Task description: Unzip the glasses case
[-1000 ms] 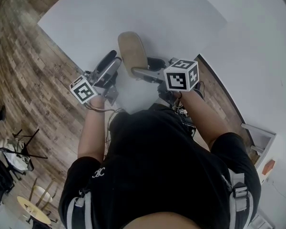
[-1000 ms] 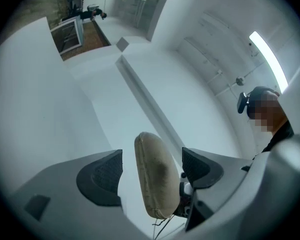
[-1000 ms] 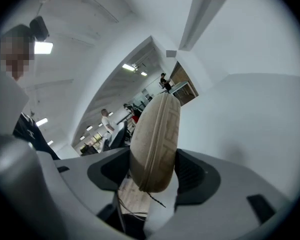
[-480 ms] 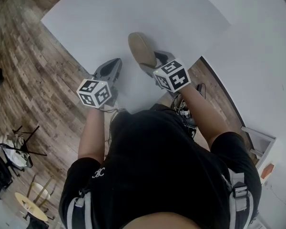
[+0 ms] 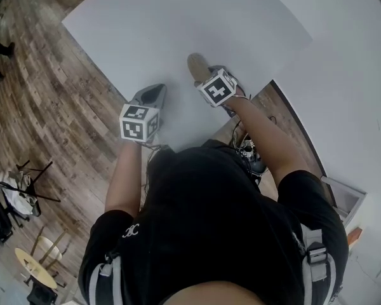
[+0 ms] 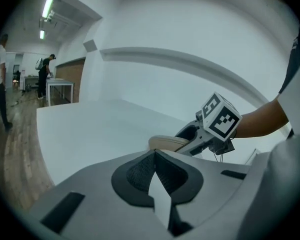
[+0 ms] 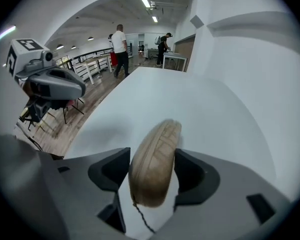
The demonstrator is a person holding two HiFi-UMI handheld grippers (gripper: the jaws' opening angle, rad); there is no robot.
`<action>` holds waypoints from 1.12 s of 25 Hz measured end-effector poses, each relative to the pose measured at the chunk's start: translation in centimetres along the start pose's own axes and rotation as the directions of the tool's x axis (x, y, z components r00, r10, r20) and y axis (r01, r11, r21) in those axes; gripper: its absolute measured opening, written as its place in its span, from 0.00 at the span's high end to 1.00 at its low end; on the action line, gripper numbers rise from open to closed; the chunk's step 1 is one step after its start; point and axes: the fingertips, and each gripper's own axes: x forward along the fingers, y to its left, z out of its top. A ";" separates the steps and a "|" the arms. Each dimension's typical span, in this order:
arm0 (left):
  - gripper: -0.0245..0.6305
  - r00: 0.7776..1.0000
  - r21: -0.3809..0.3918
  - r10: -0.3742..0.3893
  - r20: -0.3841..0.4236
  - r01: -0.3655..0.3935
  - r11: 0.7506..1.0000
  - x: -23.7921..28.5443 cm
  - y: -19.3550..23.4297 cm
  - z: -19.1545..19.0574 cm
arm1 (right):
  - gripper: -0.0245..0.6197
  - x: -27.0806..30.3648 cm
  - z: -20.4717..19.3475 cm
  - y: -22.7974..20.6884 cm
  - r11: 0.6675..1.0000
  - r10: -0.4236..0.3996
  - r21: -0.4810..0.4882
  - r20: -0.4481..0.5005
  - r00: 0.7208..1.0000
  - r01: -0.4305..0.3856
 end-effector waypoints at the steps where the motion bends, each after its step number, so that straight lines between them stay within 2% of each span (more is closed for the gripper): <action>1: 0.96 1.000 -0.013 0.000 -0.005 -0.001 1.000 0.0 0.1 -0.2 | 0.52 0.3 0.5 -0.2 1.000 -0.007 0.002 0.002 1.000 0.007; 7: 0.96 1.000 -0.066 -0.013 -0.007 0.013 0.998 -0.2 -0.1 -0.7 | 0.53 1.4 1.1 -1.2 0.999 -0.041 -0.026 0.007 0.999 0.041; 8: 0.96 1.000 -0.072 -0.016 -0.006 0.016 0.997 -0.2 -0.2 -0.8 | 0.53 1.4 0.9 -1.4 0.999 -0.033 0.000 0.018 0.999 0.033; 10: 0.96 1.000 -0.081 -0.023 -0.007 0.022 0.996 -0.2 -0.2 -1.0 | 0.54 1.4 0.1 -2.0 0.993 -0.014 0.114 0.056 0.998 0.007; 13: 0.96 0.999 -0.099 -0.035 -0.010 0.033 0.995 -0.1 -0.1 -1.3 | 0.55 1.7 -0.9 -3.1 0.959 -0.010 0.280 0.136 0.991 -0.029; 17: 0.96 0.999 -0.112 -0.050 -0.022 0.047 0.993 0.1 -0.1 -1.7 | 0.54 1.2 -1.8 -4.6 0.952 -0.102 0.303 0.190 0.976 0.041; 19: 0.96 0.998 -0.112 -0.057 -0.026 0.054 0.992 0.4 -0.2 -1.8 | 0.54 0.8 -1.7 -4.6 0.949 -0.101 0.315 0.219 0.970 0.028; 22: 0.96 0.997 -0.108 -0.066 -0.029 0.062 0.992 0.6 -0.4 -1.7 | 0.54 -0.8 -0.6 -4.2 0.940 -0.087 0.341 0.295 0.952 -0.020; 24: 0.96 0.998 -0.104 -0.059 -0.025 0.056 0.993 0.7 -0.4 -1.4 | 0.54 -2.5 0.4 -4.1 0.926 -0.090 0.373 0.367 0.926 -0.058; 26: 0.96 1.000 -0.101 -0.007 0.002 0.007 0.995 0.4 0.3 -0.8 | 0.55 -4.6 1.2 -4.2 0.908 -0.111 0.411 0.423 0.899 -0.081; 27: 0.96 0.999 -0.099 0.037 0.024 -0.035 0.994 0.1 0.9 -0.2 | 0.67 -5.8 1.5 -4.3 0.901 -0.132 0.427 0.443 0.886 -0.079; 28: 0.96 0.996 -0.099 0.079 0.047 -0.074 0.992 -0.2 1.4 0.3 | 0.94 -7.1 1.8 -4.4 0.897 -0.156 0.436 0.469 0.869 -0.074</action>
